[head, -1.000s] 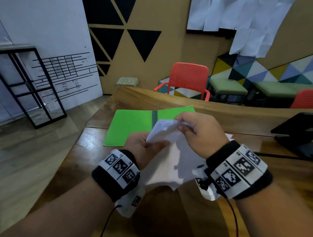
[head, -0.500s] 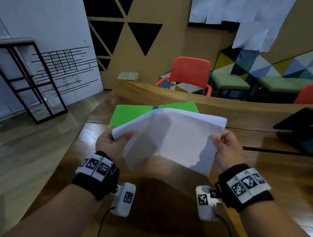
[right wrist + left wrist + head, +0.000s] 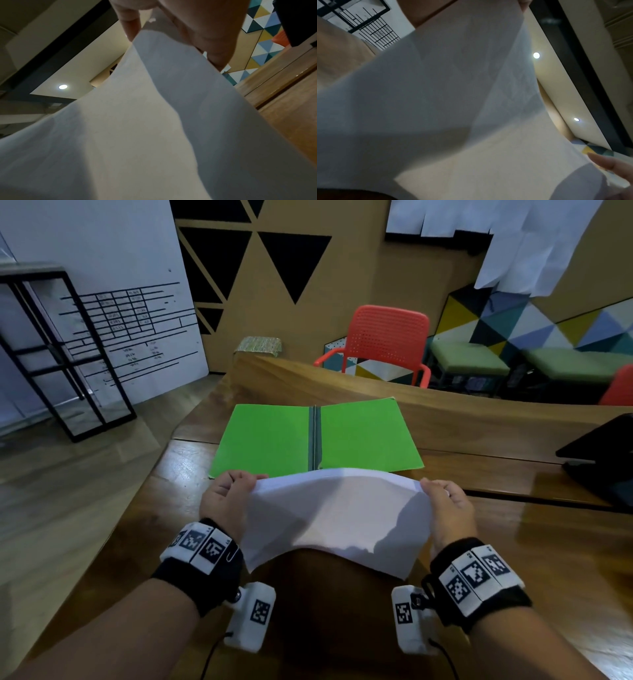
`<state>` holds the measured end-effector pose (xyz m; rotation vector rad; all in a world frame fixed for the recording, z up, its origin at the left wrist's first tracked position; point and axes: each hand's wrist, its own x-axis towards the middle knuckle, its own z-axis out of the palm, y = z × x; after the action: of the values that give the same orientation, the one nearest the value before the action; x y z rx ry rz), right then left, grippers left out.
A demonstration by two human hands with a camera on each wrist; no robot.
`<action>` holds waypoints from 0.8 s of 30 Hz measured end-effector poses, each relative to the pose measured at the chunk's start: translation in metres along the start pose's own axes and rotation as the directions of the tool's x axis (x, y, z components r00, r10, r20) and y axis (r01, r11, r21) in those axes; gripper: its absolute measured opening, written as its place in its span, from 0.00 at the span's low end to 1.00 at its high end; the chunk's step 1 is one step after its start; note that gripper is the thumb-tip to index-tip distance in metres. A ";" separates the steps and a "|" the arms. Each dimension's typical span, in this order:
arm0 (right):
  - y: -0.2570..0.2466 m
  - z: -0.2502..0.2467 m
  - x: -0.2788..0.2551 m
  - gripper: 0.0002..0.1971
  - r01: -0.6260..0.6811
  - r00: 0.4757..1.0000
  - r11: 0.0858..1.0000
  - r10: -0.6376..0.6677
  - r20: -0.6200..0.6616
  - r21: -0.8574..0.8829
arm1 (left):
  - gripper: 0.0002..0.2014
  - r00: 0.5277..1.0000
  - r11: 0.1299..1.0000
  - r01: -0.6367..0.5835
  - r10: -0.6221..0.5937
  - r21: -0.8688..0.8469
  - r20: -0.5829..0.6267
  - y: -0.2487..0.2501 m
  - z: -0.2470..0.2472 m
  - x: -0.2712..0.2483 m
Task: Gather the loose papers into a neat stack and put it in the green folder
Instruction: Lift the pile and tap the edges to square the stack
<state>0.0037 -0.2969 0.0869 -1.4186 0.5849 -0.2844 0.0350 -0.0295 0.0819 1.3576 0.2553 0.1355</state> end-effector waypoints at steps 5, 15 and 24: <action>-0.001 -0.001 0.001 0.08 0.072 0.995 0.995 -0.077 0.069 0.067 | 0.10 0.997 0.999 -0.044 0.044 0.001 0.059 -0.007 -0.004 0.001; 0.013 0.005 0.010 0.27 0.068 0.990 0.991 -0.082 0.116 0.118 | 0.09 0.997 0.935 -0.063 0.047 0.348 0.054 0.003 0.017 -0.007; 0.017 -0.002 -0.002 0.11 0.007 0.999 0.999 -0.009 0.052 0.045 | 0.11 1.000 0.865 0.017 -0.027 0.501 0.013 -0.002 0.002 0.008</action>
<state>-0.0017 -0.2952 0.0703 -1.3817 0.5274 -0.2645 0.0433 -0.0298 0.0790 1.8746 0.3026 0.0348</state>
